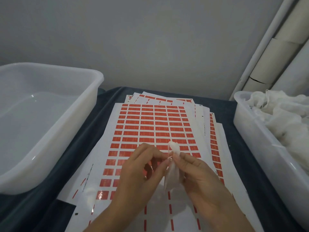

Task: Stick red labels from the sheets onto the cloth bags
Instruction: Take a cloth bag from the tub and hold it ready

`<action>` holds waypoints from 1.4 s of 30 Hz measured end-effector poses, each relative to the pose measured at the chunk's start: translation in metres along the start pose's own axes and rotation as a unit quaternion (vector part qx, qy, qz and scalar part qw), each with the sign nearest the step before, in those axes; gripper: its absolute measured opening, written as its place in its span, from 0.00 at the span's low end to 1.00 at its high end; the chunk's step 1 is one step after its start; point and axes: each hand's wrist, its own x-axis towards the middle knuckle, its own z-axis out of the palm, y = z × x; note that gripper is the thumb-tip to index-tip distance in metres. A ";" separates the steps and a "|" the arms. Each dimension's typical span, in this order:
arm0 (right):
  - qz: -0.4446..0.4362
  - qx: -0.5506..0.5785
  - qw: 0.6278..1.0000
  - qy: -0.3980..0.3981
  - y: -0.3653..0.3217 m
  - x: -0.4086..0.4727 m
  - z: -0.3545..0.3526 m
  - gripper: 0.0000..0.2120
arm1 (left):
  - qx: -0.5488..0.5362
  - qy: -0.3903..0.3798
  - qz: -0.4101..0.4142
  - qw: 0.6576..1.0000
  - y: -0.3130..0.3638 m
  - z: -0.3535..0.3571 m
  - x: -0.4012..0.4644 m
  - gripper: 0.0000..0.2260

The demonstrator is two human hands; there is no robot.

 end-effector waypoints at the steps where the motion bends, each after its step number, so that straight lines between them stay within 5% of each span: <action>1: 0.001 0.003 1.000 0.002 0.000 0.000 -0.001 0.13 | -0.054 -0.028 -0.088 0.994 0.003 -0.001 0.002 0.08; 3: 0.005 0.021 1.000 -0.002 -0.001 0.001 -0.002 0.13 | -0.258 -0.114 -0.319 0.905 0.005 -0.006 0.009 0.06; 6: 0.001 -0.002 1.000 -0.003 0.000 0.001 -0.001 0.12 | -0.563 -0.134 -0.497 0.646 0.002 -0.018 0.014 0.04; 7: -0.002 -0.025 1.000 -0.004 0.000 0.001 -0.002 0.12 | -0.610 -0.133 -0.492 0.607 0.002 -0.021 0.013 0.06; 9: -0.002 -0.061 0.998 -0.014 0.000 0.002 -0.004 0.11 | -0.661 -0.134 -0.454 0.583 0.001 -0.027 0.013 0.12; 17: 0.012 -0.138 0.989 -0.048 0.005 0.004 0.000 0.21 | -0.670 -0.035 -0.374 0.641 -0.012 -0.030 0.019 0.08; 20: 0.005 -0.173 0.984 -0.028 0.007 0.005 -0.001 0.19 | -0.546 -0.044 -0.358 0.756 -0.009 -0.024 0.015 0.08; 23: 0.004 -0.254 0.967 0.003 -0.002 0.003 -0.005 0.14 | -0.491 -0.081 -0.299 0.814 -0.001 -0.024 0.012 0.12; 27: -0.043 -0.396 0.892 0.212 -0.022 0.001 -0.048 0.10 | -0.346 -0.007 -0.271 0.898 0.003 -0.020 0.008 0.12; 30: 0.021 -0.535 0.805 0.257 -0.022 -0.006 -0.079 0.18 | -0.242 -0.031 -0.228 0.943 0.005 -0.012 0.004 0.18; 34: 0.054 -0.496 0.838 0.221 -0.014 -0.005 -0.081 0.21 | -0.097 -0.115 -0.150 0.977 0.003 0.004 -0.003 0.10; 38: 0.046 -0.402 0.889 0.215 -0.017 -0.002 -0.077 0.20 | -0.028 -0.157 -0.155 0.975 -0.008 0.016 -0.006 0.09; 42: 0.069 -0.315 0.938 0.127 -0.020 -0.006 -0.068 0.15 | 0.037 -0.179 -0.178 0.967 -0.008 0.023 -0.004 0.10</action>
